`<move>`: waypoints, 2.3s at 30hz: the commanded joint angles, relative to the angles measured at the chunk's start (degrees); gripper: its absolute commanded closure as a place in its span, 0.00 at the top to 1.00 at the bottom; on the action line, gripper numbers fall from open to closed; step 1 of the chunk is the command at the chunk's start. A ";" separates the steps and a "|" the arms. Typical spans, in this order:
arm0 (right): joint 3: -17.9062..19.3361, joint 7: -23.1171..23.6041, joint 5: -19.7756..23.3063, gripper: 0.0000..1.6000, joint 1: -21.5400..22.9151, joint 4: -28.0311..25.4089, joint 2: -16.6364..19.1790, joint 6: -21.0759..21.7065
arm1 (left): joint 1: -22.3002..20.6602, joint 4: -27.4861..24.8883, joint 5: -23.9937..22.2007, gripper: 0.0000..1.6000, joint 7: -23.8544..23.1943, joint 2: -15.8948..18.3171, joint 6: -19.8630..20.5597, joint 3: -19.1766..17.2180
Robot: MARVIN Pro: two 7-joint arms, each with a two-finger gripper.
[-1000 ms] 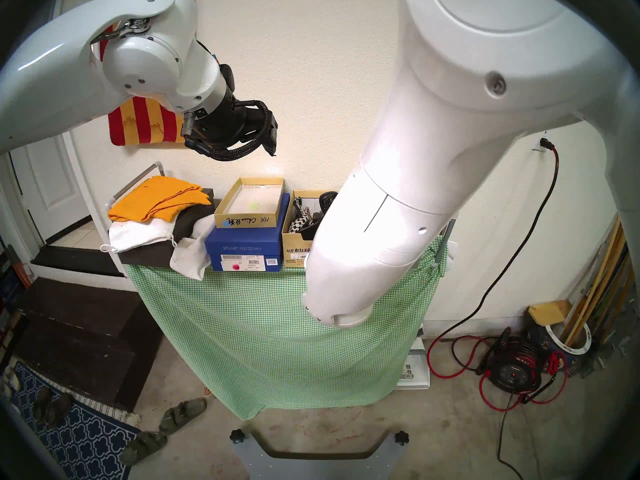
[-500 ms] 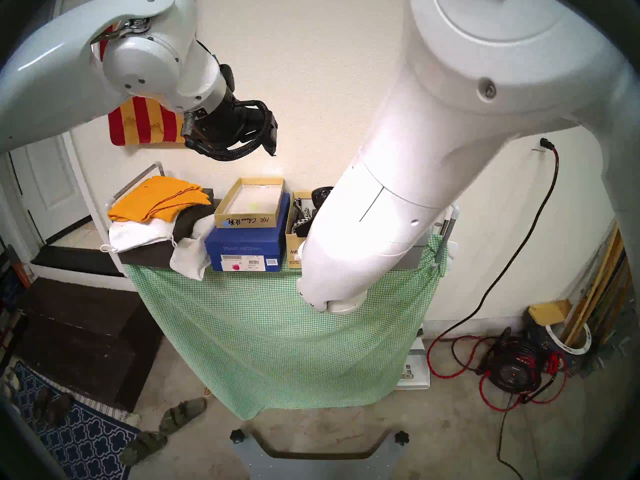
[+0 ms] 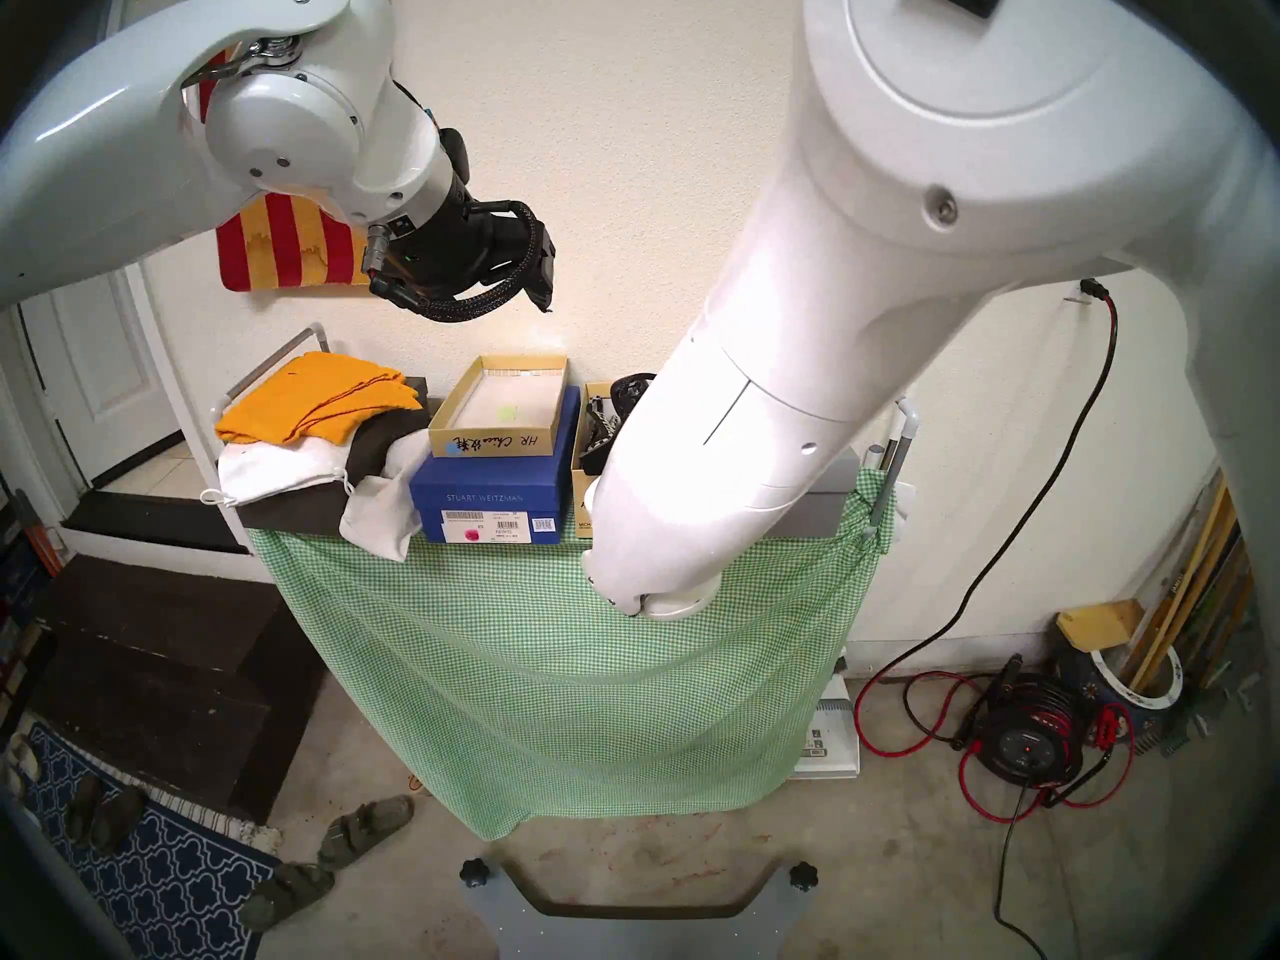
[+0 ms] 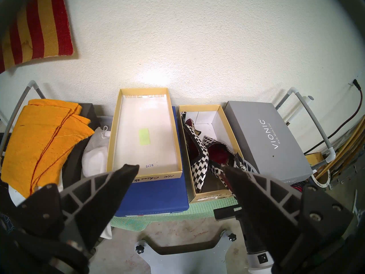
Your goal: Take shoe out of the box
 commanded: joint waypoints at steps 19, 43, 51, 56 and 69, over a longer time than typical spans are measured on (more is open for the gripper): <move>-3.78 -11.32 -12.20 0.00 -8.72 9.72 -0.40 -9.71 | -0.04 0.03 0.01 1.00 0.12 -0.09 -0.01 -0.01; -2.78 -9.28 -11.57 0.00 -7.68 9.68 -0.40 -9.71 | -0.05 0.02 0.02 1.00 0.10 -0.09 -0.01 -0.01; -3.06 -9.15 -10.60 0.00 -6.38 8.99 -0.40 -9.71 | -0.04 0.02 0.03 1.00 0.08 -0.08 0.00 -0.01; -2.82 -9.24 -9.22 0.00 -6.15 9.98 -0.40 -9.71 | -0.04 0.02 0.04 1.00 0.07 -0.07 0.00 -0.01; -2.65 -9.42 -2.82 0.00 -5.15 5.78 -0.40 -9.71 | -0.04 0.02 0.04 1.00 0.05 -0.06 0.00 -0.01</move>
